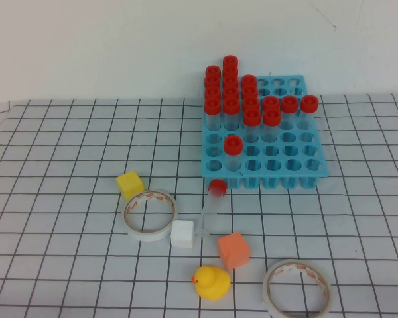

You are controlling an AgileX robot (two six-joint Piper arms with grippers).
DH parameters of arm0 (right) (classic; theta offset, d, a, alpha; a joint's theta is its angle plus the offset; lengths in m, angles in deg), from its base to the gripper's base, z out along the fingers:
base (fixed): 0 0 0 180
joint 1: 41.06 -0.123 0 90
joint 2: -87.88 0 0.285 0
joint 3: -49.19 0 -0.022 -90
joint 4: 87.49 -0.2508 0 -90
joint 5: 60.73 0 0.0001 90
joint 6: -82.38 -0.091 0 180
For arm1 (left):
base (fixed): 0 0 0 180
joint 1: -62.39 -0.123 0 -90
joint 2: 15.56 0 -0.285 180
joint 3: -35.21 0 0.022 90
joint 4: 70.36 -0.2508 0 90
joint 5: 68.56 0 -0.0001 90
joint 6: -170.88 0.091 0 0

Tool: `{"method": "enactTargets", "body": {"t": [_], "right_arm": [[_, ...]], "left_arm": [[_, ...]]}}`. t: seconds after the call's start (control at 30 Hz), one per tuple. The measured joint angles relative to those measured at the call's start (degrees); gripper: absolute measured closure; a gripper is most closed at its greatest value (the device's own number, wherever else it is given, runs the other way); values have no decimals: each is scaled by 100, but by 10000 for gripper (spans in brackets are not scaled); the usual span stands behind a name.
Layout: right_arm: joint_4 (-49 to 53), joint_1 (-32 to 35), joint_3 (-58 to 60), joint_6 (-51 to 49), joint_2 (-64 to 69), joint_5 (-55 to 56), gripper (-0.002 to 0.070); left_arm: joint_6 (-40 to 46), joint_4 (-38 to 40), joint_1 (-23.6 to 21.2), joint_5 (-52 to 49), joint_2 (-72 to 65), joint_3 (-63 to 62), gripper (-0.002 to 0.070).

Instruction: Place the test tubes

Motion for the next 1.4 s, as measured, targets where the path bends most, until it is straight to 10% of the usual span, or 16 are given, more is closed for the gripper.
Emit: {"method": "enactTargets", "body": {"t": [0.27, 0.4, 0.6, 0.8, 1.4], "right_arm": [[-3428, 0, 44, 0, 0, 188, 678], [-4851, 0, 44, 0, 0, 239, 678], [-5164, 0, 44, 137, 0, 303, 678], [-5164, 0, 44, 495, 0, 198, 678], [-5164, 0, 44, 1518, 0, 21, 678]], "left_arm": [[-1858, 4252, 0, 652, 0, 9, 676], [-1839, 4873, 0, 1396, 0, 9, 676], [-1598, 4968, 0, 1528, 0, 9, 676], [1062, 4260, 0, -203, -163, -1104, 676], [3826, 2968, 248, -3609, -5395, -5967, 676]]}}
